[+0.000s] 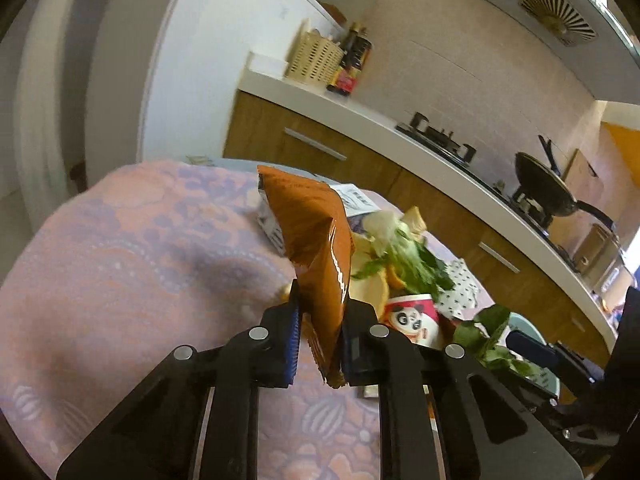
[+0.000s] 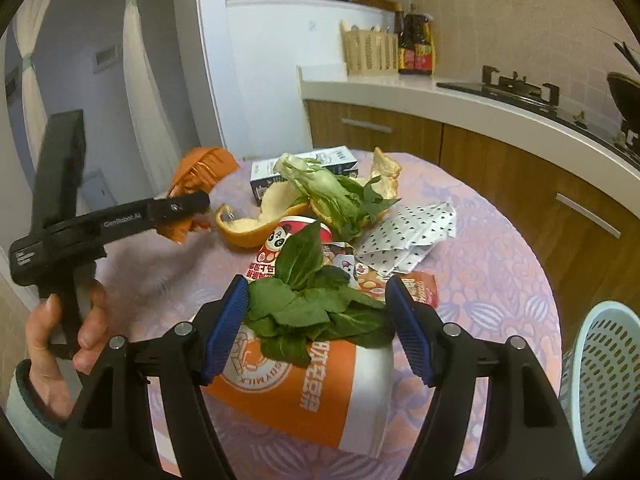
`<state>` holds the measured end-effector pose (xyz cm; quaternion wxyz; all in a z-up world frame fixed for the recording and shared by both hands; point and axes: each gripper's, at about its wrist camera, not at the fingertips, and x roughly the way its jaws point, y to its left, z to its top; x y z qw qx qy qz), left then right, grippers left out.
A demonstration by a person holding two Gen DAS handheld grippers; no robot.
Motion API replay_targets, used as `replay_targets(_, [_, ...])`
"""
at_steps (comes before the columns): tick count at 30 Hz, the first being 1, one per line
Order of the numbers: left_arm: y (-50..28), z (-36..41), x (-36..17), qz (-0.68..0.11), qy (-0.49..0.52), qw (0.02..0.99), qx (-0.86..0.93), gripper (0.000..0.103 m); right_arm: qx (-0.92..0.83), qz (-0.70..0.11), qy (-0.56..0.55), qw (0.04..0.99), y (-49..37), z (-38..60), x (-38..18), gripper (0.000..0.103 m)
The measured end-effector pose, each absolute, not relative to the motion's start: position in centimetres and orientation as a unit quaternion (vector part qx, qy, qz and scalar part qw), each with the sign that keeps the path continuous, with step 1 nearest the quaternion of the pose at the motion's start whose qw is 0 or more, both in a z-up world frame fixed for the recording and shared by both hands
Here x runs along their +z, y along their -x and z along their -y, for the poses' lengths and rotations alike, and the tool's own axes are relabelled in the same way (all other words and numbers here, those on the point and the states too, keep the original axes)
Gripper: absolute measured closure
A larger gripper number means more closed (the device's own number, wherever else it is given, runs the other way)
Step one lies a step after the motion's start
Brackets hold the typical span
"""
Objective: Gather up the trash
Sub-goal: 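Grasp the orange snack bag with the left tool while the right tool grasps the leafy greens, then carry both items over the blue basket and open both tools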
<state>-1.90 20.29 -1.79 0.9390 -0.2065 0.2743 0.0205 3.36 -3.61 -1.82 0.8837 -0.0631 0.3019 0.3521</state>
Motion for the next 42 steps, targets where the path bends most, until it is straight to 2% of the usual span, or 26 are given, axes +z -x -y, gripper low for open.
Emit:
replay_targets(7, [2.4, -20.3, -1.4, -0.261, 0.204, 0.943, 0.027, 0.089, 0.339, -0.335, 0.103, 0.873, -3.1, 1.5, -1.8, 0.035])
replay_targets(9, [2.5, -20.5, -1.3, -0.259, 0.206, 0.943, 0.028, 0.089, 0.329, -0.363, 0.089, 0.867, -4.2, 1.7, -2.2, 0.045])
replay_targets(11, [2.5, -20.4, -1.2, -0.257, 0.204, 0.944, 0.029, 0.089, 0.344, -0.379, 0.073, 0.856, -4.8, 2.1, -2.5, 0.067])
replay_targets(14, [2.5, -20.3, -1.1, -0.255, 0.198, 0.946, 0.028, 0.089, 0.352, -0.374, 0.079, 0.855, -4.4, 2.0, -1.9, 0.082])
replay_targets(17, [3.1, -19.8, -0.6, -0.249, 0.198, 0.948, 0.026, 0.089, 0.369, -0.355, 0.068, 0.856, -3.5, 2.6, 0.0, 0.087])
replay_targets(26, [6.6, -14.8, 7.6, -0.178, 0.132, 0.975, -0.013, 0.089, 0.383, -0.276, 0.017, 0.881, -1.3, 7.5, 6.0, 0.088])
replay_targets(31, [6.8, -10.7, 10.6, -0.165, 0.103, 0.98, -0.045, 0.089, 0.345, -0.234, -0.011, 0.909, -0.5, 13.0, 8.6, 0.088])
replay_targets(37, [4.9, -2.6, 11.9, -0.186, 0.06, 0.975, -0.106, 0.089, 0.266, -0.206, -0.032, 0.941, -0.3, 21.8, 9.0, 0.088])
replay_targets(42, [2.0, 5.3, 10.9, -0.227, 0.022, 0.958, -0.172, 0.089, 0.192, -0.218, -0.074, 0.954, -1.3, 30.1, 7.2, 0.088])
